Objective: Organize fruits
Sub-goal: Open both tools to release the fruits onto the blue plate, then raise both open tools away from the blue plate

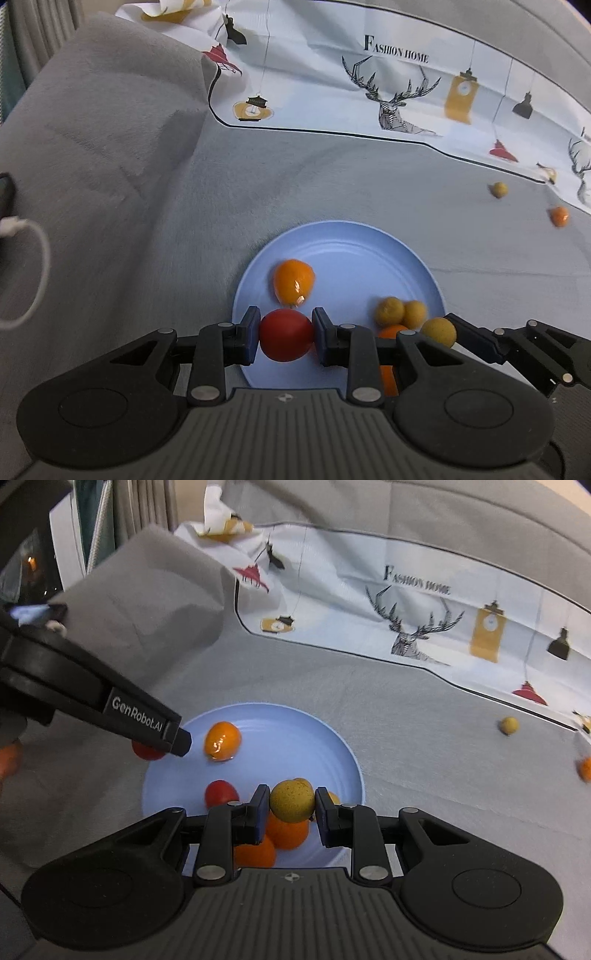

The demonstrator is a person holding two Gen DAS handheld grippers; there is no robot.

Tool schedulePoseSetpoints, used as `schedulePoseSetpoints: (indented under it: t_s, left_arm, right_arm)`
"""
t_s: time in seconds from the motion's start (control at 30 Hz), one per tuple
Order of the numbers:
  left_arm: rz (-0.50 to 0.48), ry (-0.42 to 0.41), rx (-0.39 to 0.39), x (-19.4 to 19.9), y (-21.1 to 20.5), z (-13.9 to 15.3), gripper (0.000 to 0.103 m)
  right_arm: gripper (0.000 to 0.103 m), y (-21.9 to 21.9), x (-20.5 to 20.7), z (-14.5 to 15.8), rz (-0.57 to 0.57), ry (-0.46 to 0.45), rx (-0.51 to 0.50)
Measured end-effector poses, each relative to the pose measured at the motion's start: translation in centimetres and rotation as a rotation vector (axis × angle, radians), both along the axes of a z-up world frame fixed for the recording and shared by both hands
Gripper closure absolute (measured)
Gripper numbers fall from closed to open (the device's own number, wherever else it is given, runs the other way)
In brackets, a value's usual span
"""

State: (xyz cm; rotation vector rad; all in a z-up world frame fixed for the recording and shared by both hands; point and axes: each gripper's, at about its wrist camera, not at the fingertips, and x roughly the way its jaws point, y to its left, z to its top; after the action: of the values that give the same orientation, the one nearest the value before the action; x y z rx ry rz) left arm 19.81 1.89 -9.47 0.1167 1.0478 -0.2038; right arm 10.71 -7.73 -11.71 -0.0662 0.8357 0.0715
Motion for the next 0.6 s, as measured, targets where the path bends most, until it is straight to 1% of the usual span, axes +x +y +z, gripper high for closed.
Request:
schedulePoseSetpoints:
  t_s: [0.03, 0.07, 0.1, 0.13, 0.17, 0.2, 0.23, 0.27, 0.3, 0.37, 0.43, 0.6]
  left_arm:
    - [-0.011, 0.002, 0.002, 0.4, -0.1, -0.2, 0.07]
    - [-0.025, 0.001, -0.004, 0.5, -0.2, -0.3, 0.064]
    - [-0.042, -0.004, -0.007, 0.7, -0.2, -0.3, 0.054]
    - [-0.045, -0.016, 0.002, 0.7, -0.1, -0.2, 0.02]
    - [-0.036, -0.043, 0.014, 0.5, 0.1, 0.2, 0.001]
    - [-0.018, -0.091, 0.014, -0.1, 0.5, 0.8, 0.001]
    - [-0.012, -0.12, 0.004, -0.8, 0.8, 1.2, 0.0]
    - [-0.022, -0.118, 0.0, -1.4, 1.1, 1.7, 0.0]
    - [-0.025, -0.094, 0.01, -1.9, 1.2, 2.0, 0.0]
    - [0.0, -0.056, 0.004, -3.7, 1.8, 2.8, 0.0]
    - [0.014, -0.043, 0.0, -5.9, 2.3, 3.6, 0.0]
    - [0.035, -0.041, 0.03, -11.9, 3.6, 5.5, 0.0]
  right_arm:
    - [0.075, 0.1, 0.4, -0.4, 0.008, 0.005, -0.004]
    - [0.075, 0.1, 0.9, -0.8, 0.02, 0.01, -0.004]
    - [0.075, 0.2, 1.3, -1.1, 0.04, 0.018, 0.0]
    - [0.066, 0.2, 1.5, -1.2, 0.049, 0.022, 0.0]
    - [0.057, 0.2, 1.5, -1.1, 0.052, 0.027, -0.007]
    - [0.041, 0.2, 1.3, -0.9, 0.053, 0.031, -0.017]
    - [0.03, 0.1, 0.7, -0.6, 0.051, 0.028, -0.026]
    - [0.027, 0.0, 0.0, -0.2, 0.048, 0.025, -0.032]
    - [0.022, -0.2, -0.7, 0.2, 0.045, 0.027, -0.035]
    - [0.02, -0.5, -2.7, 1.0, 0.032, 0.046, -0.033]
    - [0.015, -0.8, -4.8, 1.9, 0.019, 0.06, -0.017]
    - [0.011, -0.3, -10.0, 4.8, -0.02, 0.05, 0.002]
